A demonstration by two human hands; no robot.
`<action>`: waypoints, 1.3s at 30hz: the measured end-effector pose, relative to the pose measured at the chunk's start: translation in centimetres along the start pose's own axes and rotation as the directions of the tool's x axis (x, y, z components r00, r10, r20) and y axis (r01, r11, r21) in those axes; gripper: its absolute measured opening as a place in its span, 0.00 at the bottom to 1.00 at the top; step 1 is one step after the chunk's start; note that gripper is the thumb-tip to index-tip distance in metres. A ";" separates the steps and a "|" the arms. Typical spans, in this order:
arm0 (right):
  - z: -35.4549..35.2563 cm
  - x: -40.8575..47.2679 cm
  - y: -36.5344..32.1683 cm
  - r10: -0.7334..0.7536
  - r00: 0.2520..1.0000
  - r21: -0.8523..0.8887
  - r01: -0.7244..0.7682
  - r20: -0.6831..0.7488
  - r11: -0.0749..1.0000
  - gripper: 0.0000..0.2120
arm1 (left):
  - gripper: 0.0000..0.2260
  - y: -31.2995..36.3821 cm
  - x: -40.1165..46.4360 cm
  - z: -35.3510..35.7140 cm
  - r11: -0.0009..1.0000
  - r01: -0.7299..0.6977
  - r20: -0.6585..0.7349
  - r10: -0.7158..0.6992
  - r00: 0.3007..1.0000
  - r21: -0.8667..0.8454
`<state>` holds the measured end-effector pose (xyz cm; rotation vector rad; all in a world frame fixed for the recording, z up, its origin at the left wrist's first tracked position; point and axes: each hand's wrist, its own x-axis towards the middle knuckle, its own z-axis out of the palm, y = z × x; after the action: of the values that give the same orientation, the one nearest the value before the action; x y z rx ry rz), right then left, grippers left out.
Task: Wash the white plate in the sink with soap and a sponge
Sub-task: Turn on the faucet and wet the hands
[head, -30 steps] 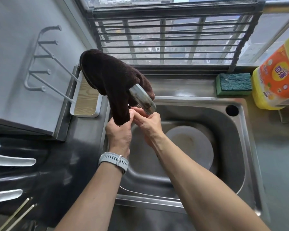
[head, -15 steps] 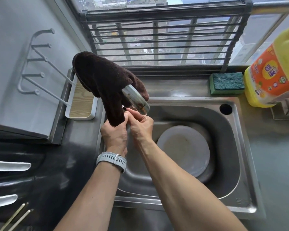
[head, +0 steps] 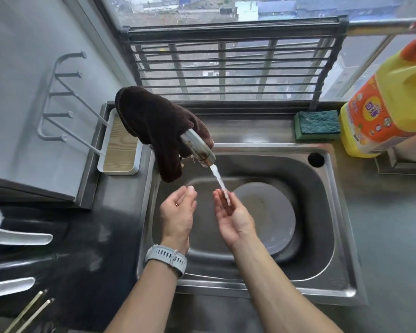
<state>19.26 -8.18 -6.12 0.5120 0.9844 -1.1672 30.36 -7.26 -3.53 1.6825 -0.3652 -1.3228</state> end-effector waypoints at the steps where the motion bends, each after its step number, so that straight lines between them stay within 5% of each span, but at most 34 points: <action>1: -0.6 -0.3 -0.7 0.000 1.000 0.018 0.000 -0.031 1.000 0.08 | 0.22 -0.2 -0.6 0.3 1.000 0.015 0.013 -0.015 1.000 0.015; 10: -2.7 -3.5 -4.0 -0.051 0.987 -0.156 0.027 -0.152 0.987 0.12 | 0.17 -2.4 -4.1 3.5 0.977 0.205 0.089 -0.199 0.976 -0.065; 16: -3.5 -4.2 -7.3 -0.207 0.968 -0.475 0.116 -0.144 0.872 0.07 | 0.12 -3.4 -4.1 5.6 0.975 0.216 0.062 -0.213 0.975 -0.048; 21: -6.3 -3.8 -13.7 -0.475 0.879 -0.796 0.255 -0.046 0.549 0.05 | 0.12 -4.0 -4.9 6.3 0.976 0.217 -0.013 -0.217 0.976 0.026; 27: -5.0 -7.6 -19.8 -0.654 0.741 -0.924 0.343 0.154 0.170 0.07 | 0.14 -4.0 -6.8 7.8 0.965 0.241 -0.033 -0.239 0.970 0.105; 29: -3.2 -10.5 -21.2 -0.731 0.597 -0.915 0.392 0.331 -0.094 0.06 | 0.14 -3.3 -7.7 8.3 0.969 0.214 -0.044 -0.210 0.977 0.126; 31: -0.4 -13.7 -23.0 -0.750 0.362 -0.819 0.400 0.554 -0.412 0.07 | 0.13 -2.8 -8.1 8.6 0.972 0.168 -0.051 -0.162 0.985 0.161; 33: 2.3 -15.6 -25.3 -0.696 0.147 -0.703 0.293 0.703 -0.648 0.09 | 0.11 -2.3 -8.3 8.9 0.975 0.145 -0.051 -0.138 0.989 0.167; 35: 4.3 -15.7 -27.3 -0.613 0.025 -0.612 0.098 0.790 -0.785 0.13 | 0.08 -1.8 -8.4 9.1 0.979 0.125 -0.045 -0.119 0.992 0.163; 37: 5.6 -14.3 -28.8 -0.560 0.022 -0.560 -0.029 0.828 -0.828 0.19 | 0.08 -1.1 -8.6 9.7 0.982 0.105 -0.022 -0.102 0.995 0.156; 39: 6.3 -12.6 -29.4 -0.582 0.097 -0.577 -0.075 0.808 -0.813 0.24 | 0.08 -0.1 -8.9 10.8 0.984 0.073 0.020 -0.077 0.997 0.162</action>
<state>-6.46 -16.71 11.98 -2.0774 2.6239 -0.6010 17.46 -6.07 1.90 1.8301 -0.4382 -1.4029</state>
